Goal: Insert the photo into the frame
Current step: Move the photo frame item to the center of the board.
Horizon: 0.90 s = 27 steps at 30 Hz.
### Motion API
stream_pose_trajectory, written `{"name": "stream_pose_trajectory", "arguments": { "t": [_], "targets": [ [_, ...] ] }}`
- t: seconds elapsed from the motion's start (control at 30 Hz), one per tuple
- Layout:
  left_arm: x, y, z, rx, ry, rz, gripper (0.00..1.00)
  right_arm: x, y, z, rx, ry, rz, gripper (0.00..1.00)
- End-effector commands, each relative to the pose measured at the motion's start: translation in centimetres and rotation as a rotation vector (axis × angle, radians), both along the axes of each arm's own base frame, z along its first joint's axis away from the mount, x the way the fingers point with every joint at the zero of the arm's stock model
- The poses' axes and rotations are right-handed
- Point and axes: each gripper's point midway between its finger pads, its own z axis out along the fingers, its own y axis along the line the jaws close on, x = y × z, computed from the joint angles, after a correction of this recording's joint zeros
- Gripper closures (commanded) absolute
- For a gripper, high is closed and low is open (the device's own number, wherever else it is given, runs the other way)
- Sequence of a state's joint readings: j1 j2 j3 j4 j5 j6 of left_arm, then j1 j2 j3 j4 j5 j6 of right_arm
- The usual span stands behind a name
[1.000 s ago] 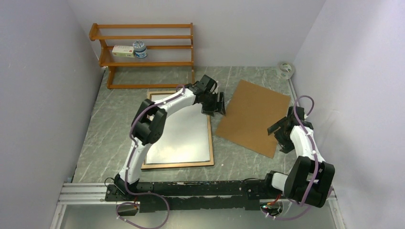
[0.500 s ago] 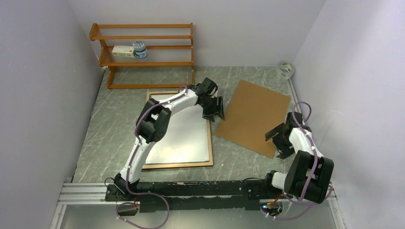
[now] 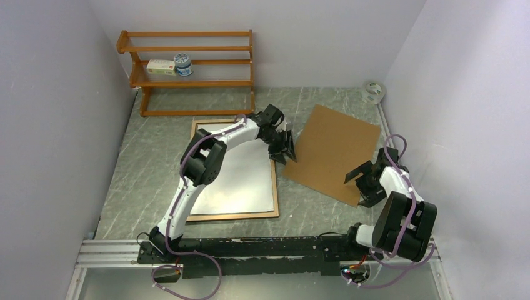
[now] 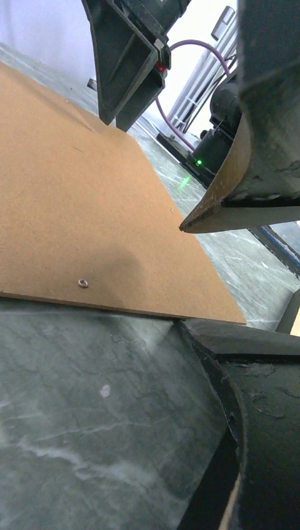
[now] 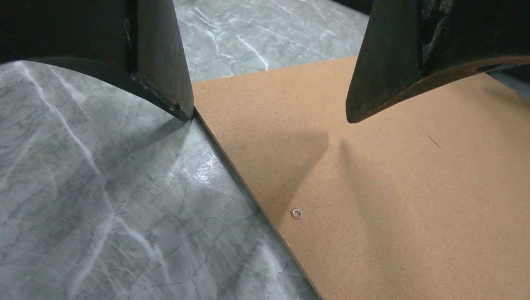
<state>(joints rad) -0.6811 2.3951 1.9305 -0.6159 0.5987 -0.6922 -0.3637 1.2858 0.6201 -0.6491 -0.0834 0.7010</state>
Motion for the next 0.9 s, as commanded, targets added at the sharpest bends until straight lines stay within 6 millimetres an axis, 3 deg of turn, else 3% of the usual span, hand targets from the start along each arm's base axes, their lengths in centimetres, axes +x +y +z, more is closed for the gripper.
{"name": "stream_pose_trajectory", "arguments": {
  "t": [0.0,0.23,0.4,0.7,0.87],
  "targets": [
    [-0.2,-3.0,3.8,-0.181,-0.041,-0.087,0.45,1.1,2.8,-1.4,0.158,-0.063,0.044,0.06],
    [-1.8,-4.4,7.2,-0.326,-0.046,-0.144,0.56,1.4,4.3,-1.6,0.244,-0.094,0.072,0.07],
    [-1.8,-4.2,8.9,-0.338,-0.066,-0.131,0.67,1.6,5.2,-1.5,0.292,-0.113,0.092,0.09],
    [-2.3,-1.3,9.7,-0.204,-0.132,-0.081,0.72,2.3,8.3,0.0,0.352,-0.141,0.188,0.13],
    [-1.8,2.2,8.9,-0.082,-0.17,-0.018,0.71,2.5,10.5,0.5,0.345,-0.128,0.232,0.14]
  ]
}}
